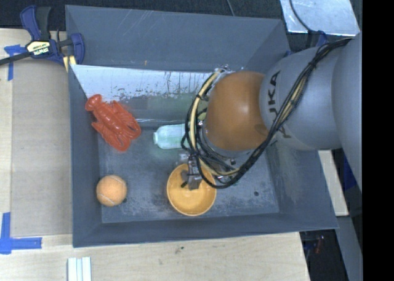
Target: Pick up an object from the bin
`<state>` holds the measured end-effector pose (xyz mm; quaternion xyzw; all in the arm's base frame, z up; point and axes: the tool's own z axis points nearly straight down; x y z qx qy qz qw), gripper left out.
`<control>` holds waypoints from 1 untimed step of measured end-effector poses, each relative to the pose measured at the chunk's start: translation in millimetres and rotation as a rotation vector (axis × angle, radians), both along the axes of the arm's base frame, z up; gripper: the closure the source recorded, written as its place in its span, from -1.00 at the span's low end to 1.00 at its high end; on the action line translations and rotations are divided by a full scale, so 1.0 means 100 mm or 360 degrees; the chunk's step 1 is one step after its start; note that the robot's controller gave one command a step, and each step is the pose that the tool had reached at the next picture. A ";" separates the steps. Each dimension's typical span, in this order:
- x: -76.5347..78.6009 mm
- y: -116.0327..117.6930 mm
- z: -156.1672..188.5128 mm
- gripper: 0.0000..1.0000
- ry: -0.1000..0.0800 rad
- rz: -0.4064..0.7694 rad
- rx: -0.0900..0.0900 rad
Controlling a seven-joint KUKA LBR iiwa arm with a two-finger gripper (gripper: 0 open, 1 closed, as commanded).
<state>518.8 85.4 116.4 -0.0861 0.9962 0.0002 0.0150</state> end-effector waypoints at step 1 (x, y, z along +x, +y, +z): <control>0.27 0.30 1.04 1.00 -0.0056 0.0058 0.0013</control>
Offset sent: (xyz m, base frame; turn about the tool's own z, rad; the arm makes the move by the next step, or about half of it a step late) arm -0.0145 0.0113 0.1081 0.0177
